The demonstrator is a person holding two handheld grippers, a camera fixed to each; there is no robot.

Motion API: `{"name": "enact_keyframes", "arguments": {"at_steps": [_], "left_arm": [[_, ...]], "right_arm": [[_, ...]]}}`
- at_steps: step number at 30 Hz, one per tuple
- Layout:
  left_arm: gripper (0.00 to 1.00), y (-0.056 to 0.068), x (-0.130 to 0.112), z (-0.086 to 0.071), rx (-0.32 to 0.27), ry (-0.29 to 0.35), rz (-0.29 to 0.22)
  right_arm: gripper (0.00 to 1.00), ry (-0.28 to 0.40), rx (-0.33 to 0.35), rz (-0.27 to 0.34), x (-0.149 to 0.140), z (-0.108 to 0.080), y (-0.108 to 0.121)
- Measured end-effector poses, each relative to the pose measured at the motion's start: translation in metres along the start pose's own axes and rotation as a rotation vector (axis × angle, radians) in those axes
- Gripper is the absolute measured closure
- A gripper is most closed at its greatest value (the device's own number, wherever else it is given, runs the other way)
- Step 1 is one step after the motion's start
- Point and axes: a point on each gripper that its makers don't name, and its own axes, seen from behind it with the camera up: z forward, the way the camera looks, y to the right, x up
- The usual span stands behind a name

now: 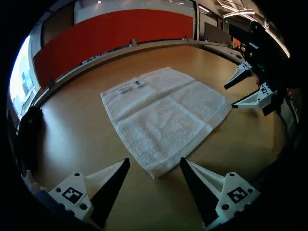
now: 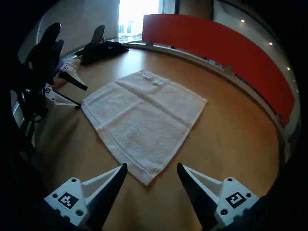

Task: Fold towel

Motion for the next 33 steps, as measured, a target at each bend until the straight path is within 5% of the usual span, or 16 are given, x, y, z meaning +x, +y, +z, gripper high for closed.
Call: {"name": "enact_keyframes", "arguments": {"at_steps": [19, 33], "left_arm": [[0.07, 0.005, -0.011, 0.006, -0.029, -0.073, -0.029], [0.29, 0.014, -0.009, 0.005, -0.051, -0.088, -0.002]], "right_arm": [[0.16, -0.047, 0.060, 0.019, -0.014, 0.006, -0.006], [0.52, -0.037, 0.082, -0.004, -0.013, 0.006, -0.013]]}}
